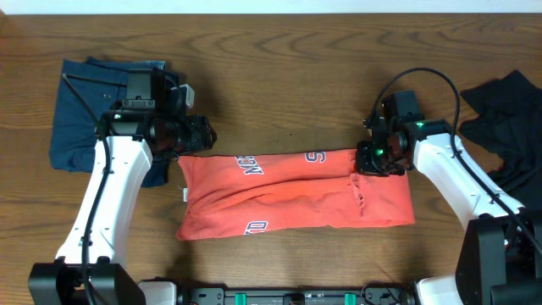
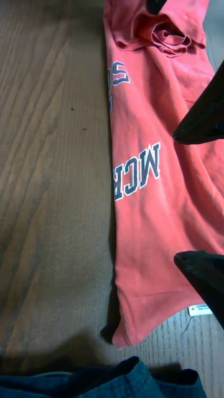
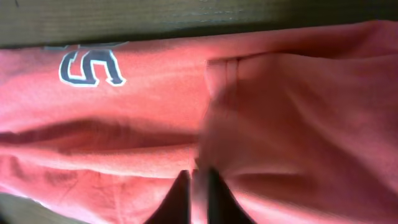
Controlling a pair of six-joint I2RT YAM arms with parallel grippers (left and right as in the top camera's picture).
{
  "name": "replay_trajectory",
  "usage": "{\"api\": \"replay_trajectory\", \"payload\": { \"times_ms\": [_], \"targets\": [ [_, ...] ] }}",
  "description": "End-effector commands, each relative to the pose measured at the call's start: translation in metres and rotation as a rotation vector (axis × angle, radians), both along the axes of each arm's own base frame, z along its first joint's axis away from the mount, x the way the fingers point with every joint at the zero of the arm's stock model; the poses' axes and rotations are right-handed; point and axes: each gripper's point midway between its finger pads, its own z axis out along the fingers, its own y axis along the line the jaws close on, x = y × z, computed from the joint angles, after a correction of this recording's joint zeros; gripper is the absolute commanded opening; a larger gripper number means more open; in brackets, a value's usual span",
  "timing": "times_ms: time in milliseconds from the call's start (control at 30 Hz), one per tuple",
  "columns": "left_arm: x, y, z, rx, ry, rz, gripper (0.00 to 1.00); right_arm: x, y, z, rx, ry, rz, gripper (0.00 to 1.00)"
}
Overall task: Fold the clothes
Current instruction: 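Press the right end flat with the right gripper, lift left gripper away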
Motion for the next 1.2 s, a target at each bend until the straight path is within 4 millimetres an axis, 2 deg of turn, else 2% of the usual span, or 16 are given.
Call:
{"api": "replay_trajectory", "payload": {
  "times_ms": [0,100,200,233,300,333,433,633,767,900,1067,1167],
  "targets": [
    [0.003,0.0,0.009,-0.002,-0.029,-0.007,0.57,0.002,-0.009,-0.002,-0.048,-0.009,0.001,0.46],
    [0.003,0.0,0.009,-0.002,-0.029,-0.007,0.57,0.003,-0.017,0.004,-0.051,-0.007,-0.027,0.47],
    [0.003,0.0,0.008,-0.002,-0.028,-0.007,0.57,0.008,-0.03,0.019,-0.044,-0.032,-0.075,0.44],
    [0.002,0.0,0.008,-0.002,-0.028,-0.007,0.57,0.009,-0.035,0.026,-0.034,-0.043,-0.094,0.36],
    [0.002,0.0,0.008,-0.002,-0.027,-0.007,0.57,0.009,-0.041,0.038,0.008,-0.06,-0.129,0.03],
    [0.002,0.0,0.008,-0.002,-0.027,-0.007,0.57,0.008,-0.044,0.04,0.016,-0.057,-0.143,0.01],
    [0.002,0.0,0.008,-0.002,-0.027,-0.007,0.57,-0.002,-0.052,0.039,0.024,-0.01,-0.173,0.01],
    [-0.001,-0.004,0.01,-0.028,-0.021,-0.017,0.57,-0.023,-0.044,0.01,0.02,0.087,-0.182,0.01],
    [-0.005,-0.018,0.032,-0.113,-0.07,-0.052,0.57,-0.029,-0.032,-0.017,0.029,0.102,-0.237,0.01],
    [-0.014,-0.02,0.061,-0.114,-0.17,-0.085,0.57,-0.026,-0.025,-0.039,0.05,0.062,-0.297,0.01],
    [-0.036,-0.02,0.094,-0.104,-0.267,-0.104,0.57,-0.015,-0.018,-0.042,0.071,-0.018,-0.247,0.01],
    [-0.052,-0.019,0.104,-0.104,-0.283,-0.105,0.57,-0.006,-0.007,-0.024,0.121,-0.081,-0.121,0.07]
  ]
}}
